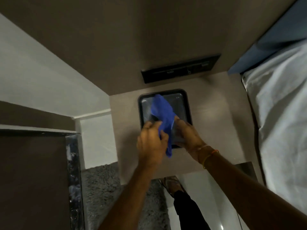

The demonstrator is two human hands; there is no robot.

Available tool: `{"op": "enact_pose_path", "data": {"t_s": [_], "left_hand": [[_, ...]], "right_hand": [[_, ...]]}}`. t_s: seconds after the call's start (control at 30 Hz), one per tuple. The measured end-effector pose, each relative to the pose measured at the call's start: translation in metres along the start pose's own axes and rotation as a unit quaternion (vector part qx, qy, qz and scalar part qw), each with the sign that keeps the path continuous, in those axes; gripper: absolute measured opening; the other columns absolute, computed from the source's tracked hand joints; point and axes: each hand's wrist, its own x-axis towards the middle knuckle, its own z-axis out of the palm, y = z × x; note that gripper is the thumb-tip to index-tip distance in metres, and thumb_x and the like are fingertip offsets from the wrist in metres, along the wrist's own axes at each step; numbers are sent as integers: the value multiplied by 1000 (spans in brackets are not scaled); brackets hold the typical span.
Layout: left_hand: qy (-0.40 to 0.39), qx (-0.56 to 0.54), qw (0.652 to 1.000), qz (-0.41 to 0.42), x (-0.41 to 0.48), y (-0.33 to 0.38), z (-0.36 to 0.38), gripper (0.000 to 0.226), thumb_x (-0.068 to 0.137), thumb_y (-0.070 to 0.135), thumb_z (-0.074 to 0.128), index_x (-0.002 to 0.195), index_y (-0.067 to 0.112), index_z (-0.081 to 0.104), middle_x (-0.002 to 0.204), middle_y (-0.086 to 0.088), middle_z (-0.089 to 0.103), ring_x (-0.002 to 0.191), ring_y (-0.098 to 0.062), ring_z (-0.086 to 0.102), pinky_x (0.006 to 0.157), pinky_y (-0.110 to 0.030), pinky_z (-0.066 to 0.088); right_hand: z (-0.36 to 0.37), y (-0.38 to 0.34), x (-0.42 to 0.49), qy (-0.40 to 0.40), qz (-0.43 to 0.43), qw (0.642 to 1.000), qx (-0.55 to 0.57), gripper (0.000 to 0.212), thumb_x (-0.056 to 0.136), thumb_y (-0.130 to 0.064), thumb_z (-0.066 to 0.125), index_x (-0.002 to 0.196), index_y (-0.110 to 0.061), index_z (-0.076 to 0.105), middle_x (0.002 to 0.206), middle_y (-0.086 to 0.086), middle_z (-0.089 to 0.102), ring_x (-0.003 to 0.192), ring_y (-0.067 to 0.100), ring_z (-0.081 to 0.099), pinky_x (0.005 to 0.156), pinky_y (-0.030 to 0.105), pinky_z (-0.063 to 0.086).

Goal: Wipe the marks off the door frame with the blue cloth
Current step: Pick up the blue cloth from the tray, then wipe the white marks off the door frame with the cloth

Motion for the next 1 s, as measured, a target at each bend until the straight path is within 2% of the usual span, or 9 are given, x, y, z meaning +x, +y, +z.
{"op": "enact_pose_path", "data": {"t_s": [0.07,0.2,0.27,0.33,0.5,0.6,0.73,0.87,1.0], "left_hand": [[-12,27,998,63,-27,10,-31,33,85,21,52,117,20,61,116,-8,58,93,-29,60,78,-38,49],[-52,34,990,130,-95,11,-93,33,93,32,36,117,23,55,112,1,58,98,-15,53,82,-27,42],[-28,103,979,176,-136,1,-131,36,85,30,55,119,20,59,103,-1,63,89,-15,60,70,-25,48],[-18,133,965,226,-171,-11,-158,45,73,33,70,116,19,64,91,1,67,75,-14,65,56,-21,53],[127,81,976,156,-306,-75,-257,40,91,36,45,124,20,58,104,0,66,93,-15,62,82,-27,51],[272,94,954,78,-416,-111,-316,35,92,25,47,123,15,58,102,-2,65,91,-17,62,81,-31,51],[418,126,900,-13,-558,-143,-362,32,89,17,51,119,16,60,97,-3,65,87,-20,62,77,-32,53],[530,183,824,-83,-705,-166,-381,33,86,16,52,117,19,60,97,-4,65,89,-16,59,74,-32,51],[612,266,731,-144,-813,-175,-394,32,86,18,48,117,20,57,107,-3,62,99,-16,56,89,-29,45]], "right_hand": [[19,-21,-14,-29,27,994,101,37,94,-45,42,91,-13,60,70,-1,62,49,6,62,52,26,49],[71,-43,-63,-35,53,973,221,26,99,-32,35,99,-12,51,90,12,56,79,24,56,74,36,47],[104,-43,-103,-64,72,973,211,27,97,-24,40,91,-6,58,79,15,66,76,27,60,72,37,50],[123,-37,-130,-92,69,975,192,28,94,-21,43,83,-4,62,62,10,73,62,24,68,59,31,58],[228,-31,-245,-202,17,975,92,22,91,-22,47,85,-7,61,64,7,70,63,23,65,58,32,54],[300,-8,-341,-272,-7,960,59,19,89,-26,49,82,-11,58,73,7,61,68,22,57,62,33,47],[371,48,-468,-383,-32,922,46,40,69,-42,61,90,-7,55,75,15,57,67,24,56,63,32,46],[431,124,-591,-365,-146,919,26,12,90,-23,49,93,-14,56,77,3,59,59,12,63,56,25,48],[460,182,-687,-387,-209,898,11,10,93,-24,49,97,-17,54,90,4,62,81,20,61,79,40,48]]}}
